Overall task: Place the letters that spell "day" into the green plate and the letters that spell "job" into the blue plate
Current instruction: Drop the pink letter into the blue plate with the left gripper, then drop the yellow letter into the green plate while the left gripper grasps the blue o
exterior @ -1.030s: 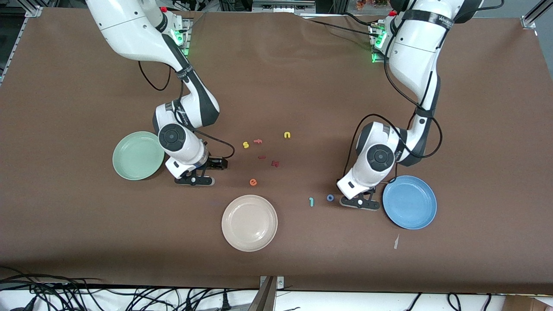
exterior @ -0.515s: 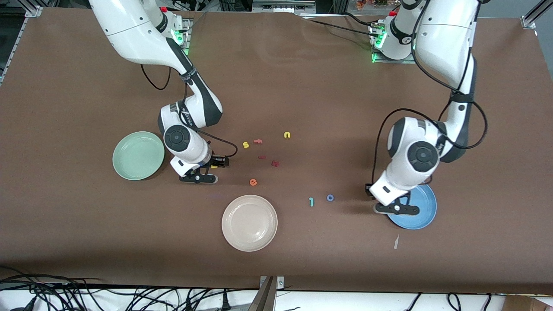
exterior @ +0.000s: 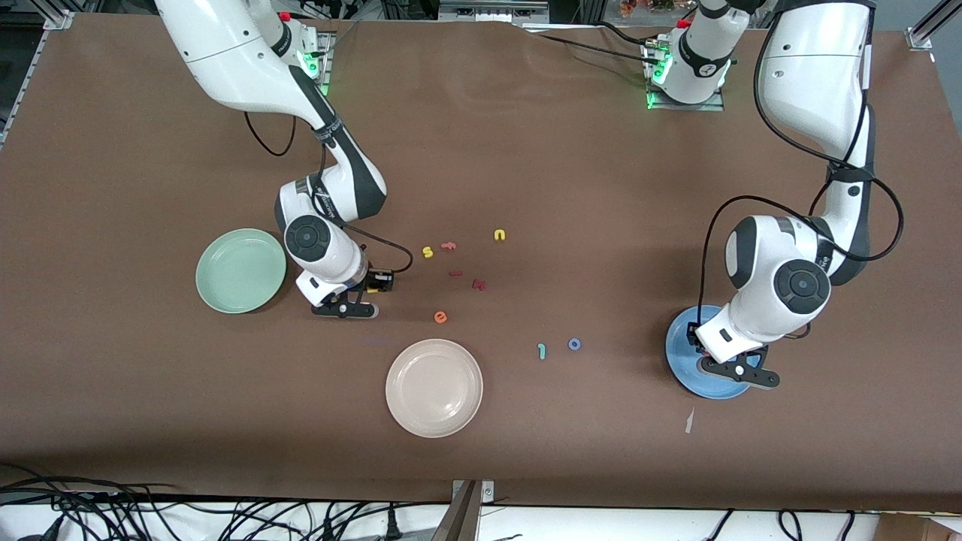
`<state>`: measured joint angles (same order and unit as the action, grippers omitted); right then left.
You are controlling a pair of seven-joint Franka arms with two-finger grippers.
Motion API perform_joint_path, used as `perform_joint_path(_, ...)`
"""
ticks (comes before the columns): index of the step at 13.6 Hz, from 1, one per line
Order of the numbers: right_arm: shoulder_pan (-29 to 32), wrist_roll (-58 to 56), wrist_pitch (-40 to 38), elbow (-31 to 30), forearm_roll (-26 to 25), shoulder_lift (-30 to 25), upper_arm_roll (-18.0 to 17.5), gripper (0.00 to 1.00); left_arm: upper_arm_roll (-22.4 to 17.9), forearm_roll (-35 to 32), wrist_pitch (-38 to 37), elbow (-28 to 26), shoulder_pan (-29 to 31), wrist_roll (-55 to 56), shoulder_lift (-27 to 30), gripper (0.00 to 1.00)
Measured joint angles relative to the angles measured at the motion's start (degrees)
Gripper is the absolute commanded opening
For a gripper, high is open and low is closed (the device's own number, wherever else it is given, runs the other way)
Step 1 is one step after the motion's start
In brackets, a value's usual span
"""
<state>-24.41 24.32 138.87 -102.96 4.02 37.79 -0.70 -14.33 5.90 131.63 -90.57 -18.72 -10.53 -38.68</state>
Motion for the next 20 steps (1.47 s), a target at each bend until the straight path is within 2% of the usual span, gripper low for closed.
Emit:
perform_joint_path(1,0.0,0.0,0.0,0.0,0.0,-0.1,0.0,0.13,0.1,0.0,0.0,0.0,-0.2,0.0,-0.1,0.99)
perform_joint_path(5,0.0,0.0,0.0,0.0,0.0,-0.1,0.0,0.09,0.1,0.2,0.1,0.0,-0.3,0.0,-0.1,0.99)
perform_joint_path(7,0.0,0.0,-0.5,0.4,0.2,-0.2,0.0,0.09,0.2,4.7,0.1,0.1,-1.0,0.1,-0.1,0.99)
perform_joint_path(9,0.2,0.0,-5.9,3.0,0.2,-0.7,0.3,0.06,0.5,12.3,0.1,-0.2,-3.8,0.3,-0.7,0.96)
perform_joint_path(11,1.1,-1.0,-12.7,6.1,0.3,-2.3,1.1,0.04,0.4,14.7,1.0,-0.2,-8.5,4.6,-2.4,0.92)
perform_joint_path(15,2.5,-9.3,-18.6,6.6,0.3,-4.5,6.3,0.04,0.2,14.7,4.1,1.8,-14.8,15.0,-5.3,0.85)
perform_joint_path(20,2.8,-22.4,-20.0,2.4,0.3,-6.8,14.2,0.04,0.1,14.7,7.9,4.9,-16.0,16.9,-8.8,0.83)
